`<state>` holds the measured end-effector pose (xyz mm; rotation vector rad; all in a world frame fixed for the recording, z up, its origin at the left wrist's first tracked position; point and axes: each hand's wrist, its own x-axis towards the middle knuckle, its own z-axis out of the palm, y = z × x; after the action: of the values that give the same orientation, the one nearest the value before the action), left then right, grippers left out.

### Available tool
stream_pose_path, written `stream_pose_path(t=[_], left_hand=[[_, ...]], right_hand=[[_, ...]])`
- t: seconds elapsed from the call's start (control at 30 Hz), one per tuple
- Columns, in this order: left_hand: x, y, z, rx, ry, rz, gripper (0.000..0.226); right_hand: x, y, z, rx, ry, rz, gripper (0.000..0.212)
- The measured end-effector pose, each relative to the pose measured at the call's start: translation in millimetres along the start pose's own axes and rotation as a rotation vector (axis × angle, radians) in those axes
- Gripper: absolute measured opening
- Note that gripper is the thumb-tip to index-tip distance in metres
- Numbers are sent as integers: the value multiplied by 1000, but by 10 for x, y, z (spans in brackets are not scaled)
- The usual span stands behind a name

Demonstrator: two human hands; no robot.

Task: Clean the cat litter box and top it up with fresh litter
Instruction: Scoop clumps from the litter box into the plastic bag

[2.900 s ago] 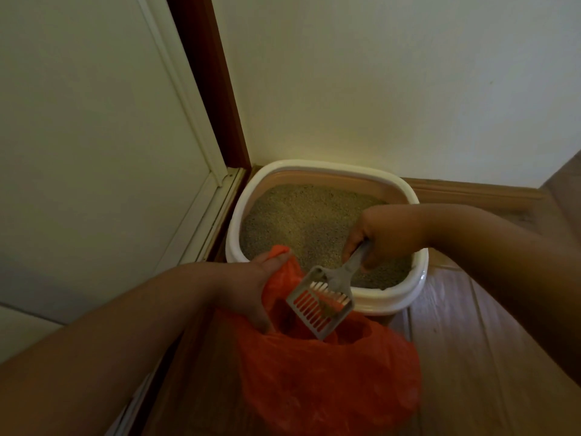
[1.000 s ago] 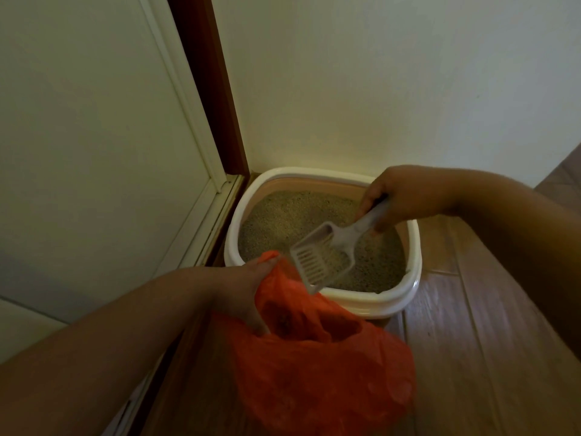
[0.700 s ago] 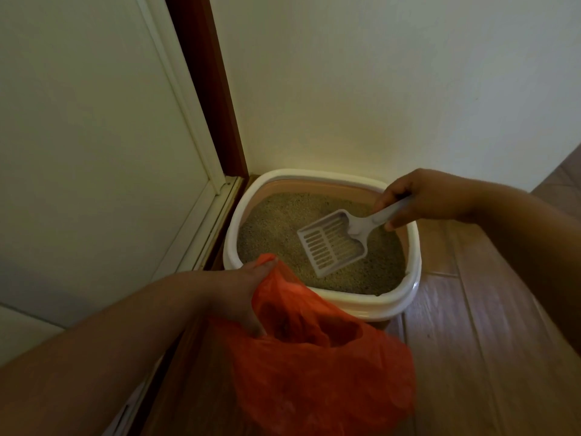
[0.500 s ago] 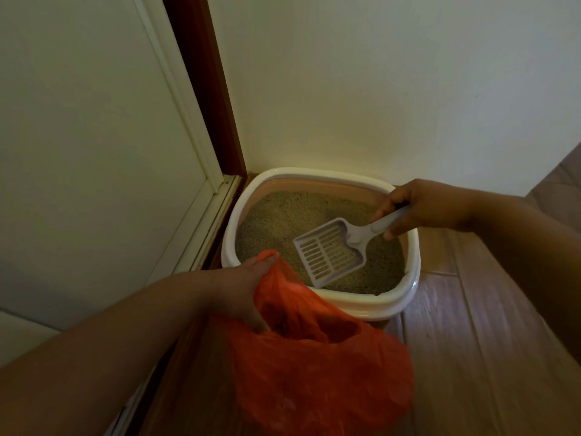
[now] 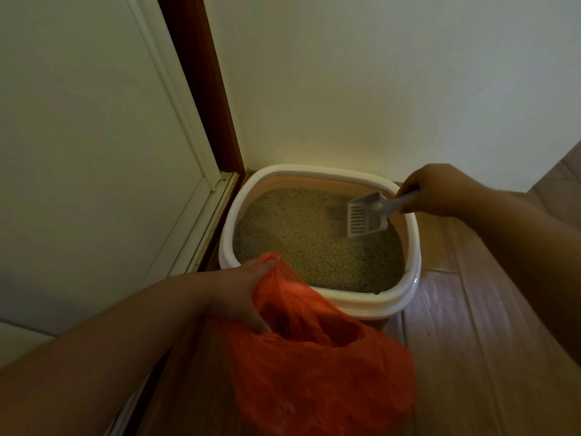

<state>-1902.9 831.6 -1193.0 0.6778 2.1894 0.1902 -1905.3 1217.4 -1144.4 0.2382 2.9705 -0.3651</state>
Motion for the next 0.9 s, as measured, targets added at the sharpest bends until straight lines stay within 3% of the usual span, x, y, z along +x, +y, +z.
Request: stream_pose_path(t=[0.23, 0.73, 0.9], left_hand=[[26, -19, 16, 2, 13, 18, 140], [100, -22, 38, -29, -9, 44, 139], [128, -30, 55, -25, -9, 49, 139]], right_hand=[[28, 170, 243, -135, -70, 112, 24], [72, 194, 426, -273, -163, 95, 28], [49, 320, 504, -200, -232, 102, 28]])
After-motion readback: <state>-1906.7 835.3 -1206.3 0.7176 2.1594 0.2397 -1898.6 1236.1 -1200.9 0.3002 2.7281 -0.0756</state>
